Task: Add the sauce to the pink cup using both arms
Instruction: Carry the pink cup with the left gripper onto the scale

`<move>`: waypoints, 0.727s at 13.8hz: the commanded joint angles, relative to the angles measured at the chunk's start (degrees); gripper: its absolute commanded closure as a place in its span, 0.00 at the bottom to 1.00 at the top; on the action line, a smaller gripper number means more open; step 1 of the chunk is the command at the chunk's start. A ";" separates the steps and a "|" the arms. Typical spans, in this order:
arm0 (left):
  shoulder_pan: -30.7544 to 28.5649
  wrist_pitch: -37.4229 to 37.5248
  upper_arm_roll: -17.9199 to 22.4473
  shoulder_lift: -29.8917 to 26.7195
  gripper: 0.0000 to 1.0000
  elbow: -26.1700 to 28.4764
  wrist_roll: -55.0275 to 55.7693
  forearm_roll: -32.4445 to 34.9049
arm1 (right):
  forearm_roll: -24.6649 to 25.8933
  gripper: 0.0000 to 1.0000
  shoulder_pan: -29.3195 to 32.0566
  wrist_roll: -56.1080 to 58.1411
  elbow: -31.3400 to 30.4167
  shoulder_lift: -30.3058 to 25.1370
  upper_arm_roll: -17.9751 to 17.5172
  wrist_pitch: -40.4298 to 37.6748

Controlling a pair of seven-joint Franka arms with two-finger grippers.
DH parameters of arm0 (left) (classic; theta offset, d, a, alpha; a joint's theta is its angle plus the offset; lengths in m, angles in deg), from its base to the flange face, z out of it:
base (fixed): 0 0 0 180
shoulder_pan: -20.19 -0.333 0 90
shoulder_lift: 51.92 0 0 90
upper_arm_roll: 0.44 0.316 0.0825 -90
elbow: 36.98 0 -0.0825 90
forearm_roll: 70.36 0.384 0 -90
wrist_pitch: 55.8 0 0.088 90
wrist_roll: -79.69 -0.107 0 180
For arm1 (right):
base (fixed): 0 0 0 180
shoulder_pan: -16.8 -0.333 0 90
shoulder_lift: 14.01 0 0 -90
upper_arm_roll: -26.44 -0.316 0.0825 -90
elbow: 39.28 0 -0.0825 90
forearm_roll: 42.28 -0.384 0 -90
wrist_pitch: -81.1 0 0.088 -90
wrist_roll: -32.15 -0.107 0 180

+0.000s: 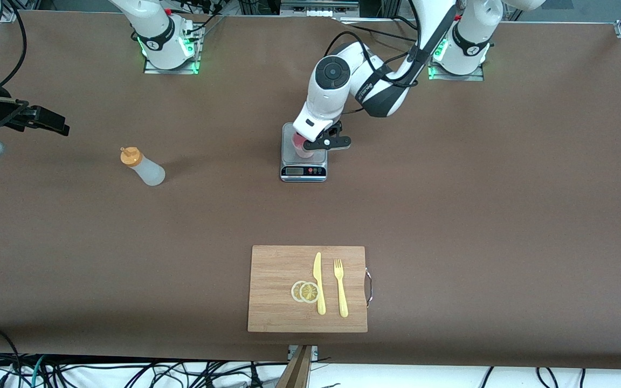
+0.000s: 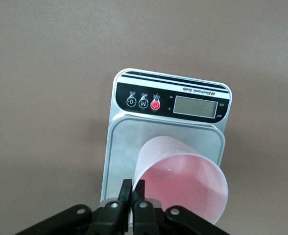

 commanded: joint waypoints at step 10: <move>-5.76 16.00 1.26 -6.03 0.00 -9.60 -5.69 1.17 | 0.14 0.01 0.28 -0.59 1.12 0.17 -0.38 -0.99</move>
